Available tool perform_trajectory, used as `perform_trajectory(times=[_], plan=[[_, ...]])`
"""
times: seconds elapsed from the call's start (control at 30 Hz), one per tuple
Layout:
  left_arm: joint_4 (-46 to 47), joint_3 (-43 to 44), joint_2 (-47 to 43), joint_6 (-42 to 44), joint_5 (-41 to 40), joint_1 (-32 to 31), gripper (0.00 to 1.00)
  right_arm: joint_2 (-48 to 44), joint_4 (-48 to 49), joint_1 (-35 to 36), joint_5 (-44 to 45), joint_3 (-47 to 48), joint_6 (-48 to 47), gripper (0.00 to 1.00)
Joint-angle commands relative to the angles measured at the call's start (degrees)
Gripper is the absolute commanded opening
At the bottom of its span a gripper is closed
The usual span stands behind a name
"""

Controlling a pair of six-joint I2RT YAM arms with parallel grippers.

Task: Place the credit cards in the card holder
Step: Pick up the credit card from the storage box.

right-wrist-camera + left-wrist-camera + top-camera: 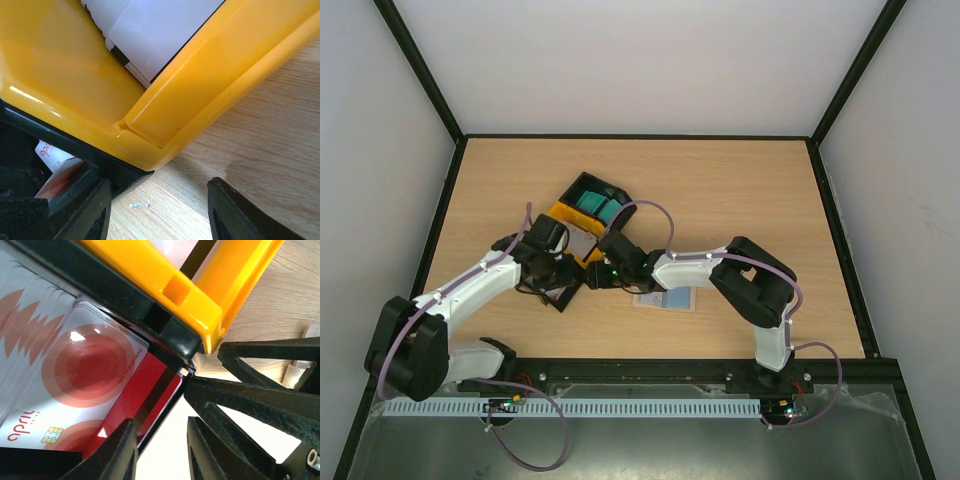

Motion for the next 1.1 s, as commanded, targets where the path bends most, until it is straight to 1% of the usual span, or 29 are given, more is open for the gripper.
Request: perform_trajectory(times=[0.0,0.07,0.17,0.3,0.4,0.57,0.67,0.73,0.77,0.83,0.93,1.07], plan=[[-1.9,1.2,-0.7,-0.1,0.1,-0.3,0.33,-0.4,1.1,0.2,1.3,-0.2,0.8,0.53],[-1.7,2.1,-2.0,-0.2,0.2,-0.3,0.39,-1.1,1.4,0.3,1.6,-0.6,1.0,0.53],[-1.7,2.8,-3.2,-0.2,-0.6,-0.3,0.45,-1.9,2.0,0.3,2.0,-1.3,1.3,0.53],[-2.1,2.9,-3.5,-0.5,-3.2,-0.3,0.48,-2.5,1.8,0.2,2.6,-1.5,0.8,0.53],[-1.9,2.2,-2.9,-0.7,-5.8,-0.3,0.53,-2.7,1.8,0.2,2.8,-1.8,0.8,0.53],[-0.9,-0.2,0.6,0.5,-6.4,-0.3,0.55,-3.1,1.9,0.2,3.1,-2.5,0.9,0.53],[1.0,-1.3,2.0,1.4,-3.7,-0.6,0.50,-3.8,1.8,0.2,3.7,-3.0,0.9,0.53],[1.5,-1.4,3.0,1.7,-3.0,-0.8,0.41,-4.2,1.9,0.3,4.1,-3.3,1.0,0.53],[1.4,-1.5,3.3,1.7,-3.3,-0.8,0.35,-4.3,1.8,0.3,4.2,-3.4,1.0,0.53],[0.9,-1.3,3.5,1.5,-4.8,-0.8,0.26,-4.4,1.8,0.2,4.5,-3.6,1.1,0.53],[0.0,-0.2,1.6,0.7,-7.5,-0.9,0.18,-4.6,1.8,0.2,4.6,-3.9,1.2,0.53],[-1.4,1.2,0.3,1.2,-8.5,-0.9,0.06,-4.7,1.7,0.2,4.8,-4.0,1.2,0.53]])
